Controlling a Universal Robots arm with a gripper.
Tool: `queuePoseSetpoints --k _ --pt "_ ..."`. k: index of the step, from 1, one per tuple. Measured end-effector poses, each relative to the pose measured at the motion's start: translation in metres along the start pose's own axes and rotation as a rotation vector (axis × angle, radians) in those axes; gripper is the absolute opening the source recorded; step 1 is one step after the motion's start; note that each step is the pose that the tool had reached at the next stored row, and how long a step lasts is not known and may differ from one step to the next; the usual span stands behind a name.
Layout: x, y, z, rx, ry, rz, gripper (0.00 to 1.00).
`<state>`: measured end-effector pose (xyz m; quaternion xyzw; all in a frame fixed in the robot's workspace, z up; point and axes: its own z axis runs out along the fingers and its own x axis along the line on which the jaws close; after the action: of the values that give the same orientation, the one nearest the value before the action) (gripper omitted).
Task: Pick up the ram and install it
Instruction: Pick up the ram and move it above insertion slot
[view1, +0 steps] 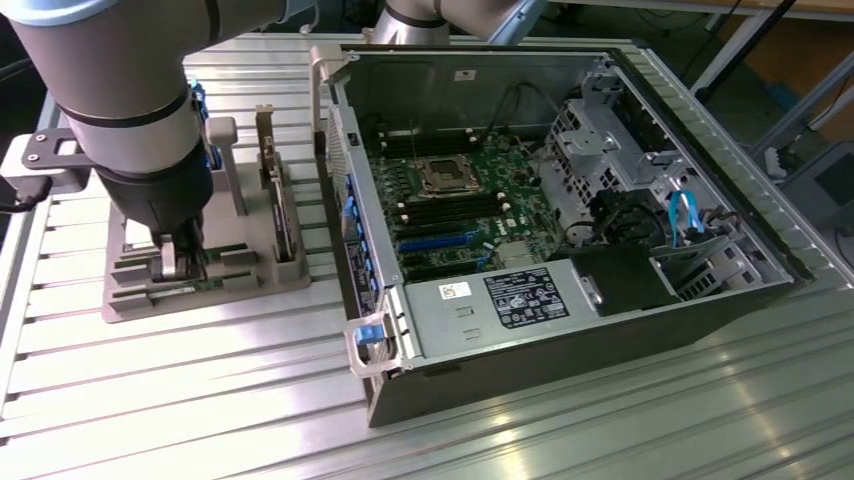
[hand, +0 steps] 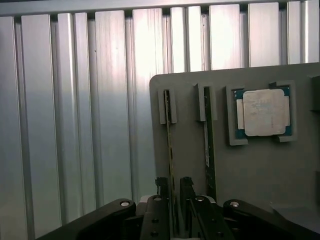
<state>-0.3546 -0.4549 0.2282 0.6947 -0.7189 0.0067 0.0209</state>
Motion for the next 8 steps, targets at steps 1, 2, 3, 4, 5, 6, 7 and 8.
queuePoseSetpoints --k 1,2,3,4,5,6,7,8 --pt "-0.0001 -0.0001 0.0017 0.0 0.0 0.0 0.24" --pt "-0.0001 -0.0001 0.0027 0.0 0.0 0.0 0.24" --pt "-0.0001 -0.0001 0.0035 0.0 0.0 0.0 0.24" --pt "-0.0002 -0.0001 0.0042 0.0 0.0 0.0 0.24" --pt "-0.0002 -0.0001 0.0048 0.0 0.0 0.0 0.24" --pt "-0.0002 -0.0001 0.0053 -0.0002 0.0001 0.0 0.24" --pt "-0.0002 -0.0001 0.0056 -0.0002 0.0001 0.0 0.24" --pt "-0.0002 -0.0001 0.0056 -0.0003 0.0003 0.0 0.24"
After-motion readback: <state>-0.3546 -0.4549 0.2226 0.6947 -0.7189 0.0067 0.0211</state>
